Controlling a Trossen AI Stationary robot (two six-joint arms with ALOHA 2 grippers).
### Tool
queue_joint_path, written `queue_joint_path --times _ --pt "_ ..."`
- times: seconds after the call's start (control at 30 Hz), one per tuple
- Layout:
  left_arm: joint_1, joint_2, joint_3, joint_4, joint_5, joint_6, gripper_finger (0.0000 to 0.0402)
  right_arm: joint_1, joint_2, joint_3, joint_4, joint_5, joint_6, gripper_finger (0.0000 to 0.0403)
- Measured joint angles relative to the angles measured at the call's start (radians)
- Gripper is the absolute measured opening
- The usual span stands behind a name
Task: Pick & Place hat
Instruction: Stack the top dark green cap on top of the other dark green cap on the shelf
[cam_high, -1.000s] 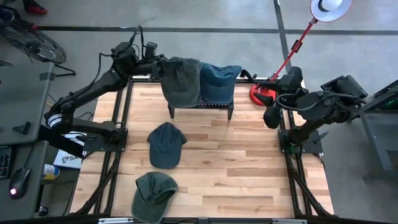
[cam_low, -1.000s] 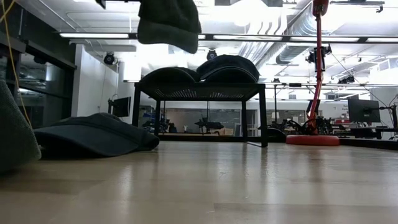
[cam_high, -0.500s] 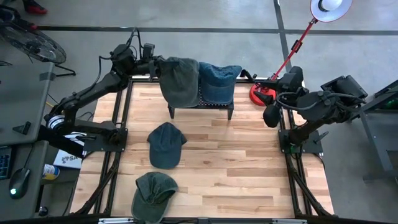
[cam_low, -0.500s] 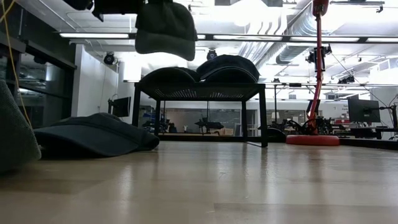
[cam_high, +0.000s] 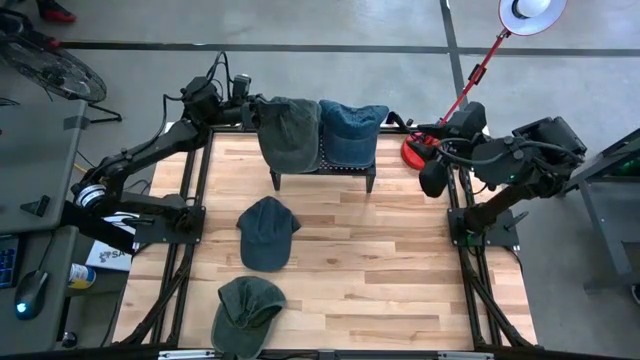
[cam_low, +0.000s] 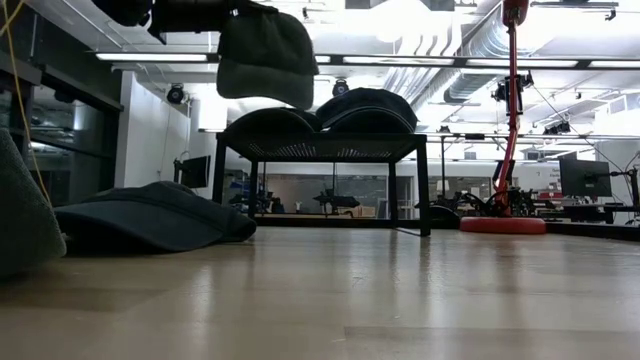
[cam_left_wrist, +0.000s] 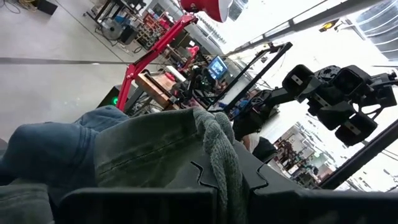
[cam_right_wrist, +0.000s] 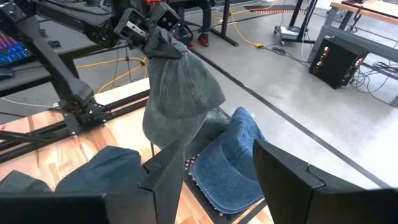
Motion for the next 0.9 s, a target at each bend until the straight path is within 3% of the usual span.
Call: queue_joint_path --times 0.63,0.9 --pt "0.003 0.062 -0.001 0.049 -0.001 0.000 0.0000 -0.019 0.000 0.000 0.000 0.000 0.014 0.0184" --pt "0.064 0.064 -0.001 0.041 0.036 -0.008 0.0000 -0.019 0.003 0.000 0.000 0.001 0.018 0.0184"
